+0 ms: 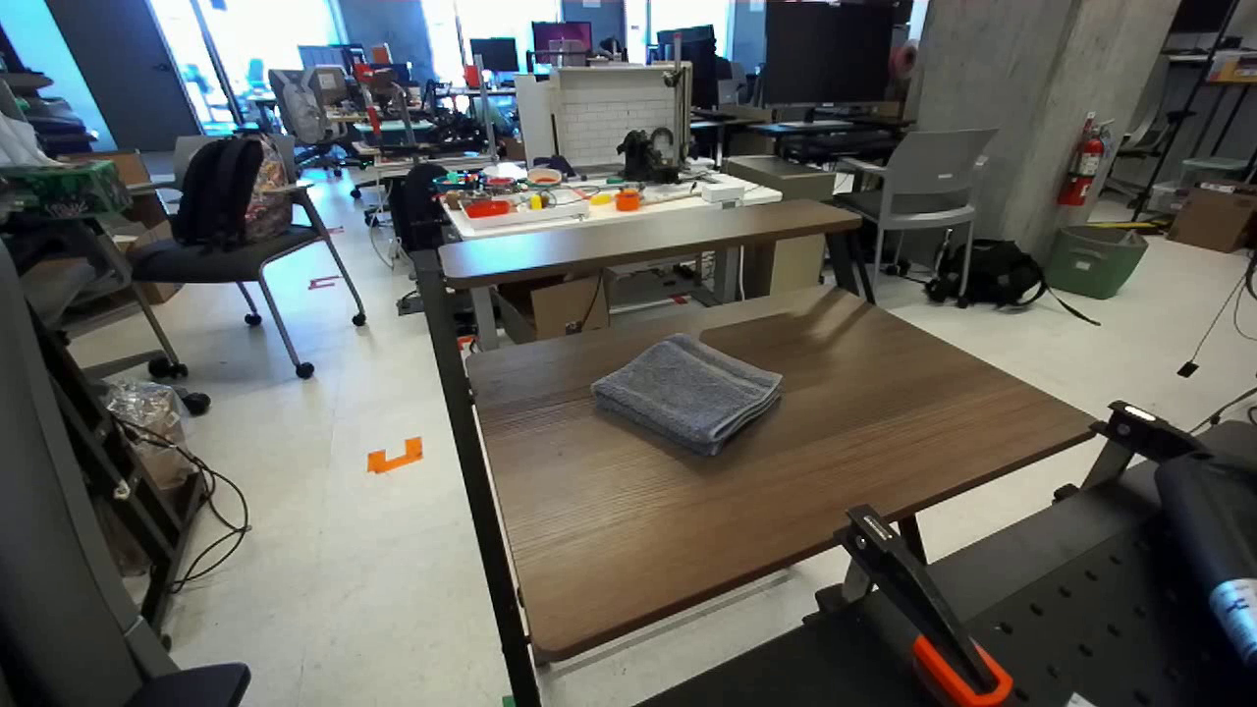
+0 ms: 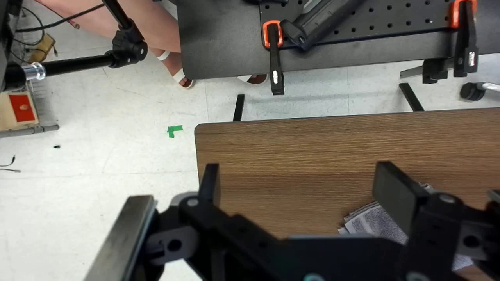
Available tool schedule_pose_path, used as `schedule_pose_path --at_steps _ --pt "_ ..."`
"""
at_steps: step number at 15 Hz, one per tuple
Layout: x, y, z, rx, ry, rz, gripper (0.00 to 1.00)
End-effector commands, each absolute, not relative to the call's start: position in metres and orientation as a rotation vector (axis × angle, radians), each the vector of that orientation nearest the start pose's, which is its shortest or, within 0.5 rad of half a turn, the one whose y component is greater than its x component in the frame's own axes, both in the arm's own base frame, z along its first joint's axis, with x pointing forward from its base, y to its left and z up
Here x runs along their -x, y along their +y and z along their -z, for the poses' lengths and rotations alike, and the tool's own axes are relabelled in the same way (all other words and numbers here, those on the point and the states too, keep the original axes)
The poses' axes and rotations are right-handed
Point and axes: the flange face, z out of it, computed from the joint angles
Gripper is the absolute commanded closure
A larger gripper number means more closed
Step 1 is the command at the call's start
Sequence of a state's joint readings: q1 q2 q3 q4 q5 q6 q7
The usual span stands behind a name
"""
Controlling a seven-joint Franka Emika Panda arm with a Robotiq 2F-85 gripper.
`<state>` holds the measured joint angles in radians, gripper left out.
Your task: Move the gray towel to the right
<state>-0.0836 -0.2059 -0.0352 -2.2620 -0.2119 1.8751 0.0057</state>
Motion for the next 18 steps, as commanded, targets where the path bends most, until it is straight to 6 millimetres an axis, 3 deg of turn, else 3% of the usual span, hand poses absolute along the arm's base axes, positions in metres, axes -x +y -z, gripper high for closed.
schedule_pose_path --at_steps 1,6,12,18 --pt "-0.457 -0.071 -0.434 3.303 0.068 -0.317 0.00" --pt "-0.457 -0.071 -0.434 3.303 0.068 -0.317 0.00" --pt "-0.481 -0.029 -0.376 3.207 0.040 -0.278 0.00" --pt "-0.515 0.025 -0.300 3.070 0.021 0.019 0.00"
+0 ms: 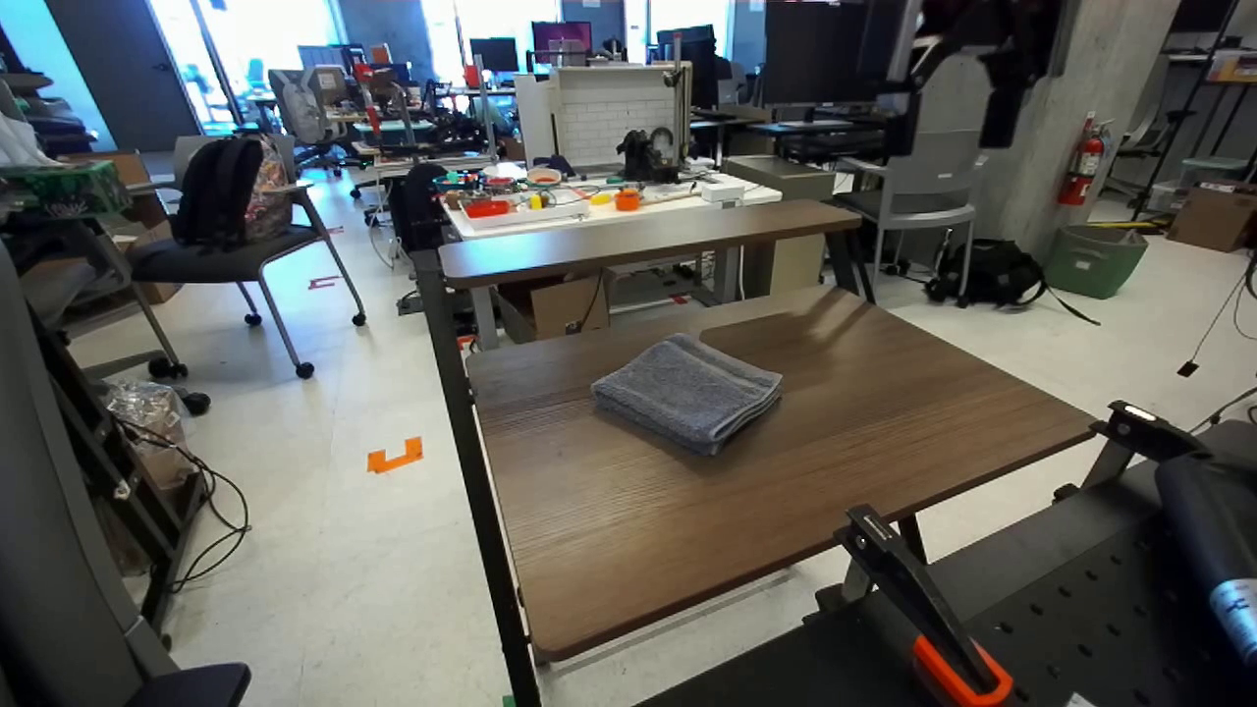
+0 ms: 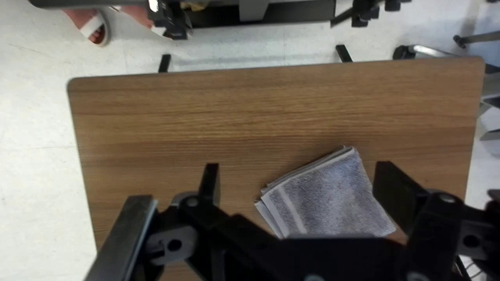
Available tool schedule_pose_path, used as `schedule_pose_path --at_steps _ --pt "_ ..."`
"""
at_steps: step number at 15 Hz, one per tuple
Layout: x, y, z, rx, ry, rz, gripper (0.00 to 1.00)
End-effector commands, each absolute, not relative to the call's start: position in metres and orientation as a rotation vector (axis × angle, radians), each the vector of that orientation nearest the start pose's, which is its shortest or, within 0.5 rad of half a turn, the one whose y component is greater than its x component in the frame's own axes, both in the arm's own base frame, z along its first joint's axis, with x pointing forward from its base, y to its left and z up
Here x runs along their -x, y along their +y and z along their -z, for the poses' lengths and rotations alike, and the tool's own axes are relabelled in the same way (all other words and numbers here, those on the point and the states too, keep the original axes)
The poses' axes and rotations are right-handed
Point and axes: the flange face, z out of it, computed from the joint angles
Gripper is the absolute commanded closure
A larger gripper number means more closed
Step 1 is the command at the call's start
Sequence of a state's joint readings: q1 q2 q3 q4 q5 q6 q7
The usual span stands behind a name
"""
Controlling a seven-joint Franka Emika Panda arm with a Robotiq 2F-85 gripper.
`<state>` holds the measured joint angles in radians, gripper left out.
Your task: Move the gray towel to the right
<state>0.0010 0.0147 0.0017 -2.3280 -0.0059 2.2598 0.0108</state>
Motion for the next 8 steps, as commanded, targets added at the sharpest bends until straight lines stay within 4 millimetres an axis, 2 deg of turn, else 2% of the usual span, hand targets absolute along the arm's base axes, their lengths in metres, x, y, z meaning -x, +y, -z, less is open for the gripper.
schedule_pose_path --at_steps 1,5,8 --pt "-0.521 0.038 -0.291 3.045 0.026 0.058 0.00" --pt "-0.546 0.088 -0.254 2.954 0.051 0.156 0.00" --pt "-0.573 0.112 -0.225 2.927 0.067 0.172 0.00"
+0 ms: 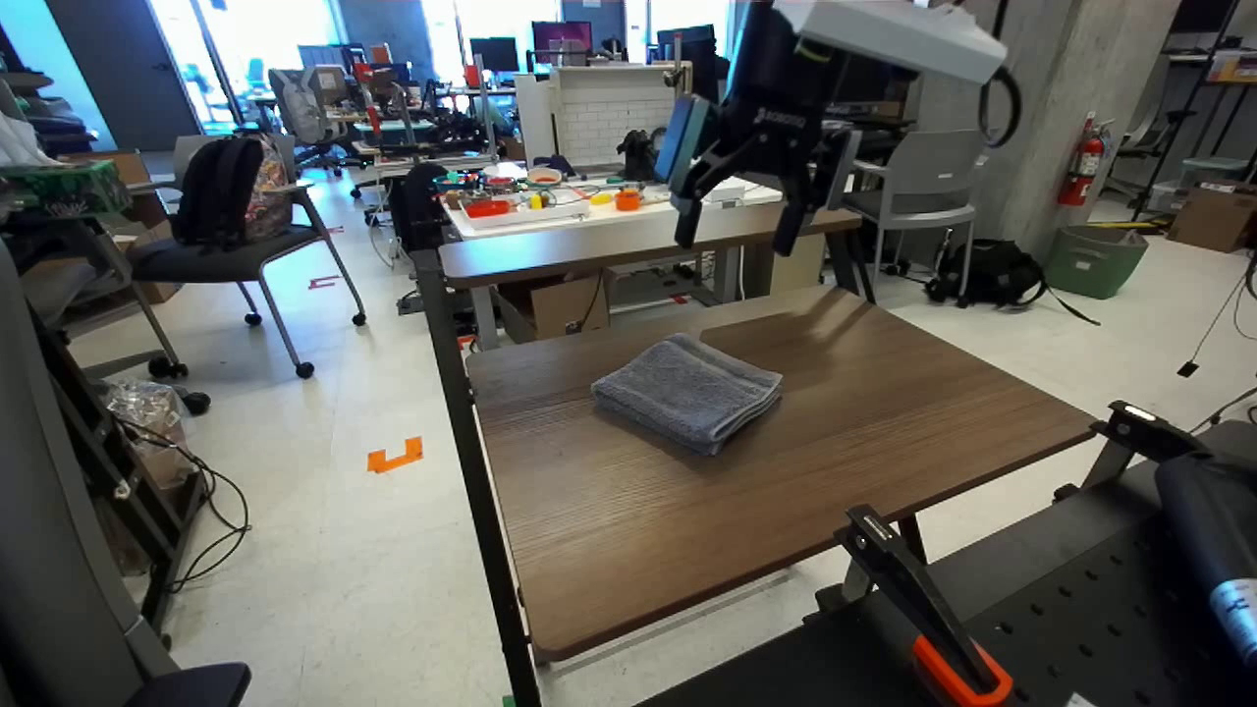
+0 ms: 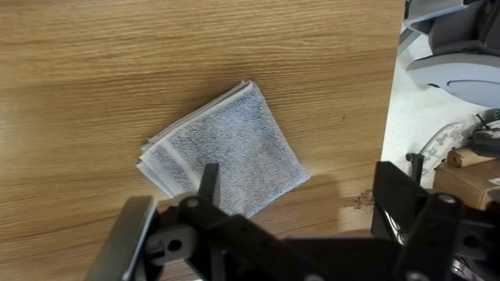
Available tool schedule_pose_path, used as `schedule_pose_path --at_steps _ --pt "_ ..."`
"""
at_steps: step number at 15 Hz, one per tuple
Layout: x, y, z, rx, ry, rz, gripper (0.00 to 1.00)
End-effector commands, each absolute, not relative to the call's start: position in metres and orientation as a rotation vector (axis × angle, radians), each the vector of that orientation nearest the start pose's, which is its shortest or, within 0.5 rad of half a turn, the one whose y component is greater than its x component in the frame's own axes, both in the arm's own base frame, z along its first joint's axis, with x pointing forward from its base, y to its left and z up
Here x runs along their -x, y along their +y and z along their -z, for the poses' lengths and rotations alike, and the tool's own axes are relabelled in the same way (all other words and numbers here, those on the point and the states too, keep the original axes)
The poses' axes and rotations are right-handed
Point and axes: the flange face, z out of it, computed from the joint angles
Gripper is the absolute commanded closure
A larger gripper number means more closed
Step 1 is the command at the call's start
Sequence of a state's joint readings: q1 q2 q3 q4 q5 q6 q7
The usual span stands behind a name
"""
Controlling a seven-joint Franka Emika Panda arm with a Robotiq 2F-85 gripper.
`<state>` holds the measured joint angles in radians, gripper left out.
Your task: Move the gray towel to the right
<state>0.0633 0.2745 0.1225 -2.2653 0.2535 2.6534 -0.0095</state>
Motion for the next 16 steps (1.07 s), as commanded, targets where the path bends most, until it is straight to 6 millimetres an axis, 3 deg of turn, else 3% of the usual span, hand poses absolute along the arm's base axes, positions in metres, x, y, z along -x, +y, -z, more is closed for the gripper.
schedule_pose_path --at_steps 1,7,12,16 --pt "-0.582 0.117 -0.216 2.923 0.078 0.178 0.00" --pt "-0.640 0.113 -0.154 2.932 0.170 0.172 0.00" --pt "-0.663 0.103 -0.095 2.974 0.201 0.135 0.00" --pt "-0.672 0.094 -0.062 3.017 0.219 0.107 0.00"
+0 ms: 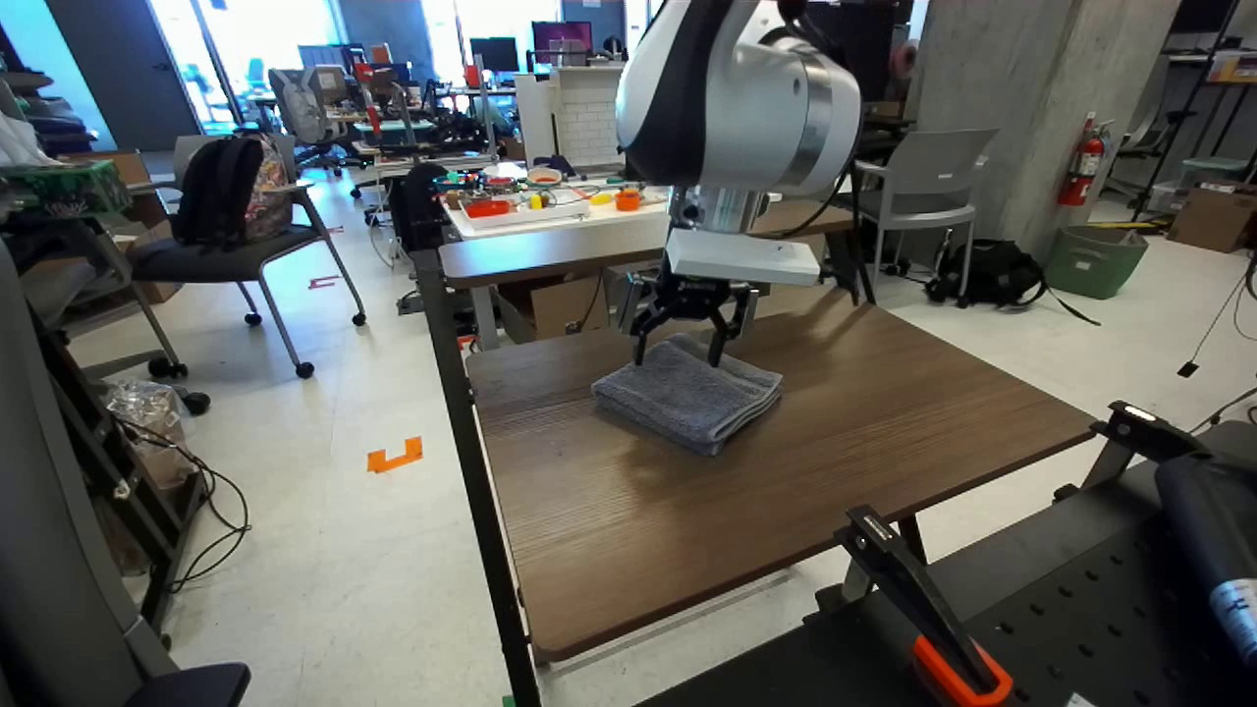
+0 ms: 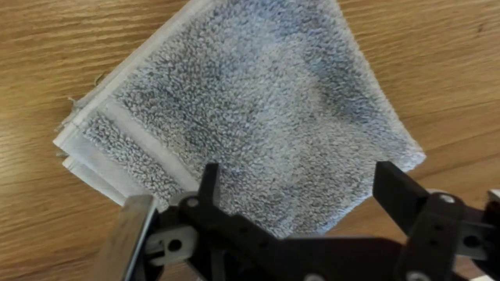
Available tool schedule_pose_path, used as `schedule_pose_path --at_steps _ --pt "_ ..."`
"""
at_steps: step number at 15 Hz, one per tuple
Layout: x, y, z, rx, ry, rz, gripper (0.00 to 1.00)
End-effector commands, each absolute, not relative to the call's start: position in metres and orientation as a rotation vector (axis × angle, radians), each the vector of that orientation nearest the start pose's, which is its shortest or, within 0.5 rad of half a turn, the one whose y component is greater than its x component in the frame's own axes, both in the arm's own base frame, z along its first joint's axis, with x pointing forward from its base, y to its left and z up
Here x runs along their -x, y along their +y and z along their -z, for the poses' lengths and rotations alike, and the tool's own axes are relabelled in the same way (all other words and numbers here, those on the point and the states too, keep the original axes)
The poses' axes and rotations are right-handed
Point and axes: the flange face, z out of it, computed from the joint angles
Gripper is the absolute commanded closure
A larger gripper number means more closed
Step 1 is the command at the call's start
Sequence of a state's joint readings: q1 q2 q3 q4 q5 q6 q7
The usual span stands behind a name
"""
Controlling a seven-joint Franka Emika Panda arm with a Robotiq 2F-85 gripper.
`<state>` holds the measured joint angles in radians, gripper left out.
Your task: Move the gray towel to the right
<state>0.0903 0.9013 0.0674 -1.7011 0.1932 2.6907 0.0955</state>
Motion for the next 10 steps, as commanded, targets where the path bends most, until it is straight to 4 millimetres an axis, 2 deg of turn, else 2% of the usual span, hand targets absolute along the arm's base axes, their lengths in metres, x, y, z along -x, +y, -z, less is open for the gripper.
schedule_pose_path --at_steps 1,5,10 --pt "-0.674 0.091 -0.057 3.027 0.223 0.099 0.00" --pt "-0.678 0.078 -0.043 3.064 0.234 0.081 0.00" --pt "-0.683 0.045 -0.037 3.127 0.286 0.007 0.00"
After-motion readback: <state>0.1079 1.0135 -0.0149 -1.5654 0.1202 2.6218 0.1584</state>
